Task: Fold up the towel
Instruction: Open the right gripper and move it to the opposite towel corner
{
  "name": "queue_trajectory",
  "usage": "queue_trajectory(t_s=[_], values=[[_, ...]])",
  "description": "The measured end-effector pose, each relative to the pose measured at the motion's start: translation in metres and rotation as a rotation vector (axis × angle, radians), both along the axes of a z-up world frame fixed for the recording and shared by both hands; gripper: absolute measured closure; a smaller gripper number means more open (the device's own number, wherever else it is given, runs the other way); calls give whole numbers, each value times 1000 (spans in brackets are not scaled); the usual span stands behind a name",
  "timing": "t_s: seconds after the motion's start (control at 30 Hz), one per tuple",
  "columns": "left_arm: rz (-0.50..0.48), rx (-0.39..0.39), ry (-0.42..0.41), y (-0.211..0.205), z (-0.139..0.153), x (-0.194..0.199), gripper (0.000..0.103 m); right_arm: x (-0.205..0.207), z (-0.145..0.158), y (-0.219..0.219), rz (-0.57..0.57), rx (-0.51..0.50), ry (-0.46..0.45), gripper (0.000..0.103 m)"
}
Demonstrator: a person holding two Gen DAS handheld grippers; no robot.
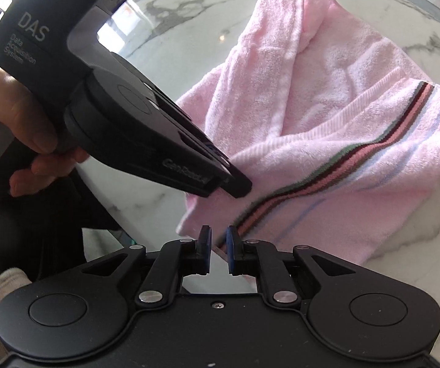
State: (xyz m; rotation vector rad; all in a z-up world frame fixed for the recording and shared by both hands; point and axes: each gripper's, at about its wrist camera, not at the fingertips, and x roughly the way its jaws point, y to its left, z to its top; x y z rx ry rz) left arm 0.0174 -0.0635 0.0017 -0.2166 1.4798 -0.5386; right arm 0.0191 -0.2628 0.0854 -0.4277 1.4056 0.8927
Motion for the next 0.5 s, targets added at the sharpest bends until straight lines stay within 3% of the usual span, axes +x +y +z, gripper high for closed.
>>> queue_trajectory(t_s=[0.07,0.27,0.5], values=[[-8,7,-16,-3,5,-6,99,5,-1,-12,-15,-55,-18,85],[-31,18,-46,-7,17,-23,99,36,-5,-38,-105,-143,-77,84],[-23,21,-57,-6,23,-38,99,88,9,-27,-193,-117,-128,84]])
